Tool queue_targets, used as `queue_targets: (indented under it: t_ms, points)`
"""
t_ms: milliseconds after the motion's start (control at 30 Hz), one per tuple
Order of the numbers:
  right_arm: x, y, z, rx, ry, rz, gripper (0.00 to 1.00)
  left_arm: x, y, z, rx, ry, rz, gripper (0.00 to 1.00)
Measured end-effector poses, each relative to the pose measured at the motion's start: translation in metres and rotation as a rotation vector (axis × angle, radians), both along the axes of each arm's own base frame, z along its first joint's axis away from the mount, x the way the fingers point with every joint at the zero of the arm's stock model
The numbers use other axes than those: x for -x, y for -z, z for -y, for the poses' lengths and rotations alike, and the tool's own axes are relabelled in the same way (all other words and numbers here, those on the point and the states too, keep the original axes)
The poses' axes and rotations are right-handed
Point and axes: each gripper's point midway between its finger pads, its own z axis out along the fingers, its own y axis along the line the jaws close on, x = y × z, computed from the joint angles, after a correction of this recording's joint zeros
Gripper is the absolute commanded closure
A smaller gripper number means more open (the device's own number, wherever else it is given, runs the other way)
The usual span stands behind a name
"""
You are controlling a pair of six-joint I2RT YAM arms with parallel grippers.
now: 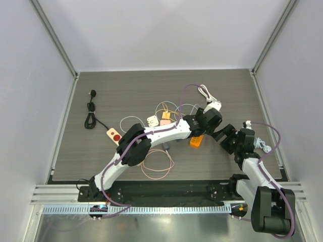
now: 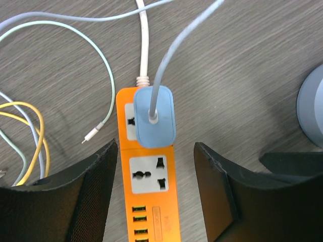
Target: Pull the plug off the socket
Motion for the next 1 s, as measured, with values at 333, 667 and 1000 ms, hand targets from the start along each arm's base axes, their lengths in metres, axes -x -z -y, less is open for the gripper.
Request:
queue_targets:
  t_ms: [333,667,1000]
  points:
    - [0.000,-0.001,-0.001,-0.004,-0.006,0.002,0.16,-0.006,0.011,0.007,0.000,-0.012,0.007,0.55]
    - [0.000,-0.001,-0.004,-0.012,-0.018,0.003,0.16,-0.008,0.014,0.006,-0.006,-0.025,0.011,1.00]
    - [0.007,-0.004,-0.026,-0.087,-0.136,0.019,0.14,-0.002,0.013,0.008,0.040,-0.014,-0.028,1.00]
